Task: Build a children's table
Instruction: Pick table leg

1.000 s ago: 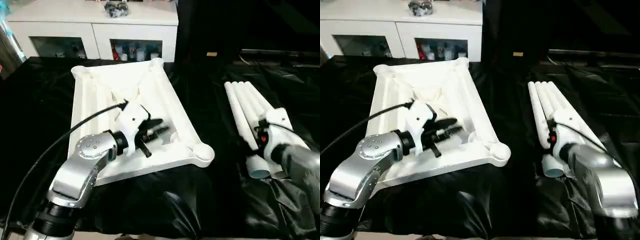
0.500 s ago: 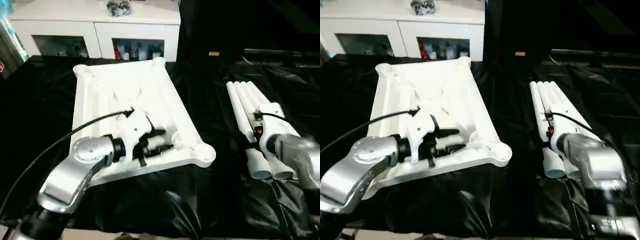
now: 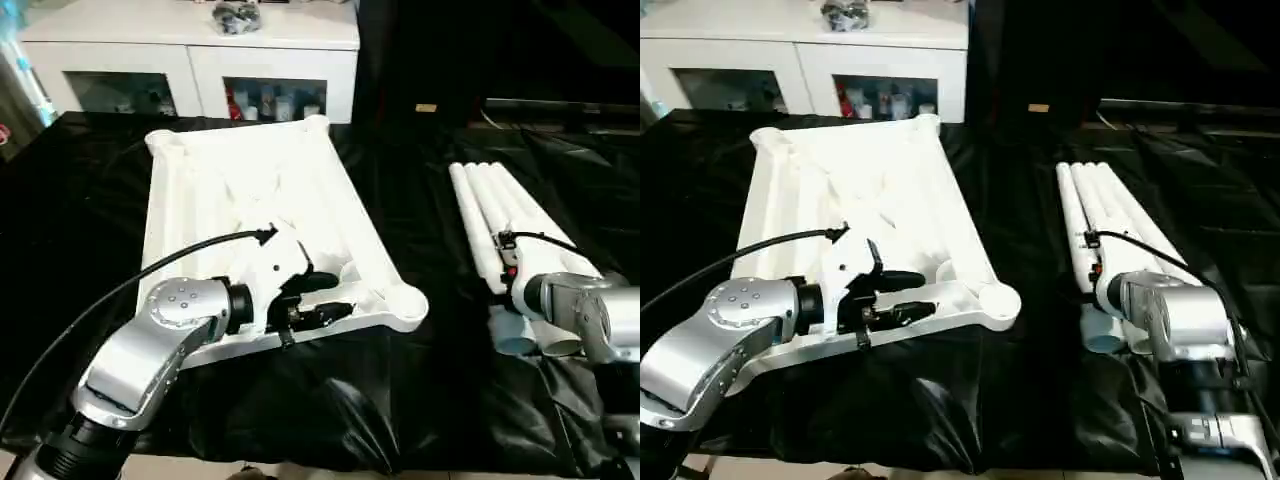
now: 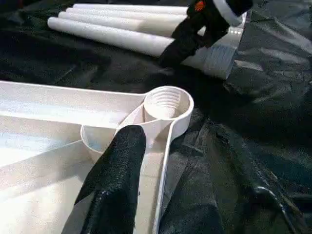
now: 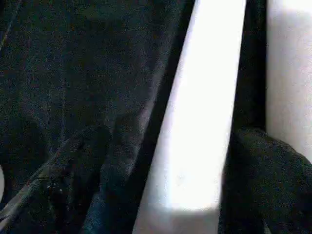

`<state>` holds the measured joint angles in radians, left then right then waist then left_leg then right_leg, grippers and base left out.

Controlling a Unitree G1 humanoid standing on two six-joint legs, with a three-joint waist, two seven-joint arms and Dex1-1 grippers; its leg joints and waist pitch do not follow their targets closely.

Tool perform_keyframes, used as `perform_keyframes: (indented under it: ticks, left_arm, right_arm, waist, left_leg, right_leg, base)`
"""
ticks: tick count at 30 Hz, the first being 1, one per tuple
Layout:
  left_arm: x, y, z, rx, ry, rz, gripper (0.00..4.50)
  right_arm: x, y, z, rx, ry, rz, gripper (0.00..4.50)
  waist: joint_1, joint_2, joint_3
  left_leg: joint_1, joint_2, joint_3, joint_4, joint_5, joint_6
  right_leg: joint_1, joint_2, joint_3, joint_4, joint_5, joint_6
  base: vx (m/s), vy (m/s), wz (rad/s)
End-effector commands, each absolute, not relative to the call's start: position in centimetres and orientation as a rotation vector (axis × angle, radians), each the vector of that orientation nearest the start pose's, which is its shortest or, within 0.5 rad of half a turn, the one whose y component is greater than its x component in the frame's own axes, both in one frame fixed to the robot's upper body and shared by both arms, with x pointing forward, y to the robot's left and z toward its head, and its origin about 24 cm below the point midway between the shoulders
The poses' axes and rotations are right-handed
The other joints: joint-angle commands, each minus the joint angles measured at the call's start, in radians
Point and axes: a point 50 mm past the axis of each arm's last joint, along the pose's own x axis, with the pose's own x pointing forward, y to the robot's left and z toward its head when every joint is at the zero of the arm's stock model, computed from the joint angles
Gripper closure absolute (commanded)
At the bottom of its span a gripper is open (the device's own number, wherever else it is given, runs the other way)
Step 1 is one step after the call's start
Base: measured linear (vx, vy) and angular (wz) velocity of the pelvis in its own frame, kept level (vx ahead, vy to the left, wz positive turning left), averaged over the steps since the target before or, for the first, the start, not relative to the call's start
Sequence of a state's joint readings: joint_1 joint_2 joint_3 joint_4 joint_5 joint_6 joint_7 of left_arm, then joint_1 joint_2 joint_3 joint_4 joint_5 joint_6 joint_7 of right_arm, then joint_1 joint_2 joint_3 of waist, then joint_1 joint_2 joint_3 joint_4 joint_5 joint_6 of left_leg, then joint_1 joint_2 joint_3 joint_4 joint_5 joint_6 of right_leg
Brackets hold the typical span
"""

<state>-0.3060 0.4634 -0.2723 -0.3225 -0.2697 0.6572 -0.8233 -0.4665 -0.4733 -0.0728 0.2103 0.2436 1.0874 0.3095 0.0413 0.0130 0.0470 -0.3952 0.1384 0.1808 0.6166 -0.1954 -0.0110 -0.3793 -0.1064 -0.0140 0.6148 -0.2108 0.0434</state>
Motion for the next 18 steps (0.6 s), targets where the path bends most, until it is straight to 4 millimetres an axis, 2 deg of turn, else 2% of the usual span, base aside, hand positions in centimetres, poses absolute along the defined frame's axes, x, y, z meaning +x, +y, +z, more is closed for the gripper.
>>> perform_keyframes:
  ticks: [1,3,4,7,10,12,13,17,18]
  left_arm:
    - [25.32,10.83,11.42,0.257,0.273,-1.157,2.28]
    - [25.3,10.85,11.44,0.259,0.277,-1.158,2.28]
    - [25.28,10.86,11.45,0.26,0.278,-1.159,2.27]
    - [25.18,10.78,11.45,0.263,0.283,-1.171,2.27]
    - [25.22,10.77,11.48,0.267,0.285,-1.171,2.27]
    - [25.21,10.84,11.46,0.275,0.299,-1.177,2.27]
    - [25.2,10.88,11.46,0.277,0.302,-1.18,2.27]
    - [25.11,10.94,11.67,0.287,0.298,-1.206,2.27]
    - [25.1,10.94,11.71,0.288,0.297,-1.209,2.27]
  right_arm:
    - [30.72,-23.7,6.91,0.023,0.81,0.134,0.0]
    - [30.75,-23.71,6.93,0.026,0.817,0.134,0.0]
    - [30.76,-23.7,6.92,0.026,0.818,0.135,0.3]
    - [30.82,-23.59,6.82,0.042,0.83,0.14,0.43]
    - [30.92,-23.43,6.68,0.053,0.836,0.142,0.85]
    - [31.04,-23.4,6.65,0.078,0.84,0.136,0.91]
    - [31.05,-23.39,6.63,0.077,0.842,0.136,1.16]
    - [30.95,-23.32,6.37,0.091,0.859,0.139,1.36]
    - [30.92,-23.32,6.28,0.09,0.863,0.139,1.58]
  waist:
    - [0.005,-0.015,-0.058]
    - [0.004,-0.017,-0.058]
    - [0.004,-0.017,-0.058]
    - [0.004,-0.018,-0.057]
    - [0.005,-0.019,-0.056]
    - [0.005,-0.021,-0.057]
    - [0.006,-0.02,-0.057]
    - [0.01,-0.019,-0.057]
    - [0.011,-0.016,-0.057]
  left_leg:
    - [0.025,0.066,-0.021,-0.084,-0.123,-0.004]
    - [0.026,0.066,-0.02,-0.084,-0.118,-0.003]
    - [0.025,0.066,-0.02,-0.084,-0.119,-0.004]
    - [0.026,0.067,-0.02,-0.085,-0.126,-0.01]
    - [0.027,0.067,-0.019,-0.085,-0.126,-0.017]
    - [0.027,0.067,-0.019,-0.085,-0.124,-0.017]
    - [0.027,0.067,-0.019,-0.084,-0.119,-0.017]
    - [0.028,0.066,-0.018,-0.084,-0.104,-0.016]
    - [0.028,0.066,-0.018,-0.084,-0.101,-0.017]
  right_leg:
    - [0.028,-0.031,0.02,-0.06,-0.088,-0.264]
    - [0.028,-0.03,0.019,-0.059,-0.085,-0.268]
    - [0.028,-0.03,0.02,-0.059,-0.088,-0.268]
    - [0.027,-0.031,0.02,-0.059,-0.098,-0.269]
    - [0.027,-0.03,0.02,-0.058,-0.096,-0.268]
    - [0.027,-0.031,0.021,-0.058,-0.092,-0.268]
    - [0.028,-0.031,0.02,-0.056,-0.089,-0.27]
    - [0.028,-0.029,0.02,-0.055,-0.069,-0.272]
    - [0.027,-0.029,0.02,-0.054,-0.062,-0.272]
  base:
    - [0.0,0.0,0.0]
    - [0.0,0.0,0.0]
    - [0.0,0.0,0.0]
    - [0.0,0.0,0.0]
    - [0.0,0.0,0.0]
    - [0.0,0.0,0.0]
    - [0.0,0.0,0.0]
    - [0.0,0.0,0.0]
    - [0.0,0.0,0.0]
